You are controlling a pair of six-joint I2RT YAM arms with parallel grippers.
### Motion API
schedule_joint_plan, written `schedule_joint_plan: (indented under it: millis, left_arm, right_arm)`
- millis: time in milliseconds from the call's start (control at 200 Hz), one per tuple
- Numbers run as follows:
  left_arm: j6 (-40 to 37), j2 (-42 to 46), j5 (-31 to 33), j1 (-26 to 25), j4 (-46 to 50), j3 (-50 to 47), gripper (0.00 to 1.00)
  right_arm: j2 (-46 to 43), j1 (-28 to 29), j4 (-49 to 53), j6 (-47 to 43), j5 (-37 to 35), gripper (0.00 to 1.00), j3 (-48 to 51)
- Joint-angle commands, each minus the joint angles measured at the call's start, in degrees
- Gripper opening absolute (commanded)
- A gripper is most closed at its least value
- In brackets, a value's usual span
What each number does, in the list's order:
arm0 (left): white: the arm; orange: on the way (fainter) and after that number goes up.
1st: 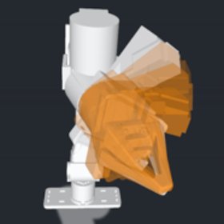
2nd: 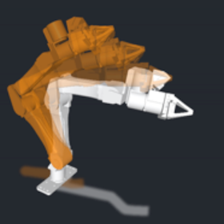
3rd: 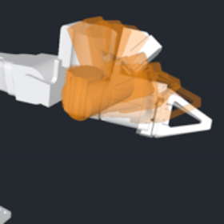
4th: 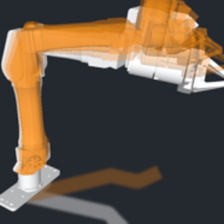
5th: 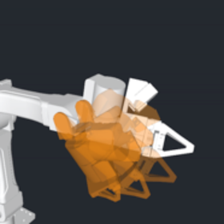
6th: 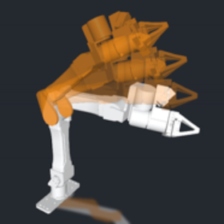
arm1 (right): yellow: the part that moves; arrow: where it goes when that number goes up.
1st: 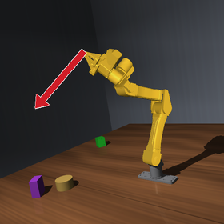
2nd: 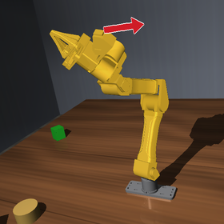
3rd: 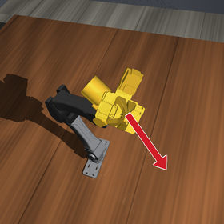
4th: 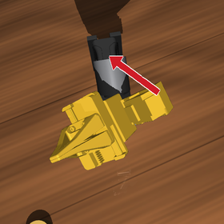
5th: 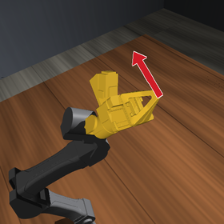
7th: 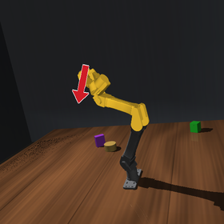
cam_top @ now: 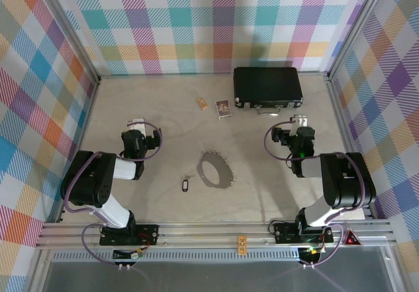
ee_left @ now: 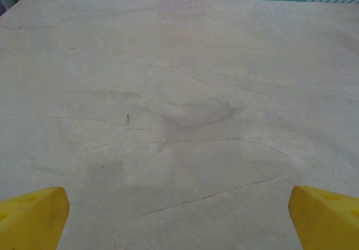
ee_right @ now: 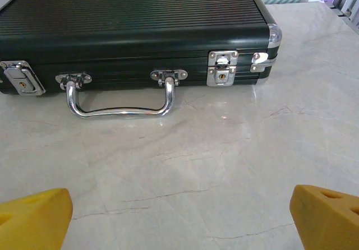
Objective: Put the keys on the keyring
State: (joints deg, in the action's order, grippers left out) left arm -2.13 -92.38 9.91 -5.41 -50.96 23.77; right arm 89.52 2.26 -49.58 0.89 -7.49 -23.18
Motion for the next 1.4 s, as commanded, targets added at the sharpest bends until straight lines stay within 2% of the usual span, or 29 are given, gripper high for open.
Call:
schedule_joint_plan:
  millis: [0, 950, 1065, 1155, 1260, 1320, 1395]
  left_arm:
    - [1.0, 1.7, -0.9, 1.0, 0.0, -0.8, 1.0]
    - [0.9, 1.9, -0.9, 1.0, 0.0, -0.8, 1.0]
    - [1.6, 6.8, 0.9, 1.0, 10.5, 2.7, 1.0]
    - [3.2, 11.3, 4.4, 1.0, 24.9, 9.3, 1.0]
    - [16.4, 16.2, 10.1, 1.0, 44.6, 18.7, 1.0]
    - [22.5, 18.2, 7.5, 1.0, 52.8, 23.1, 1.0]
    - [25.9, 20.2, 0.6, 1.0, 56.8, 25.4, 1.0]
  right_arm:
    - [-1.4, -0.1, 0.0, 0.6, 0.3, 0.99, 0.5]
    - [-1.6, -0.1, -0.7, 0.7, -0.3, 0.99, 0.9]
    - [-7.2, 0.0, 2.9, 1.0, -1.2, 0.99, 1.2]
    - [-15.5, 0.0, 17.3, 3.6, -5.2, 0.99, -1.8]
    - [-24.0, 0.0, 26.9, 9.0, -9.5, 0.99, -3.6]
    - [-28.6, 0.0, 32.6, 17.3, -13.0, 0.99, -4.7]
    - [-34.0, -0.1, 40.0, 24.4, -11.5, 0.99, -6.5]
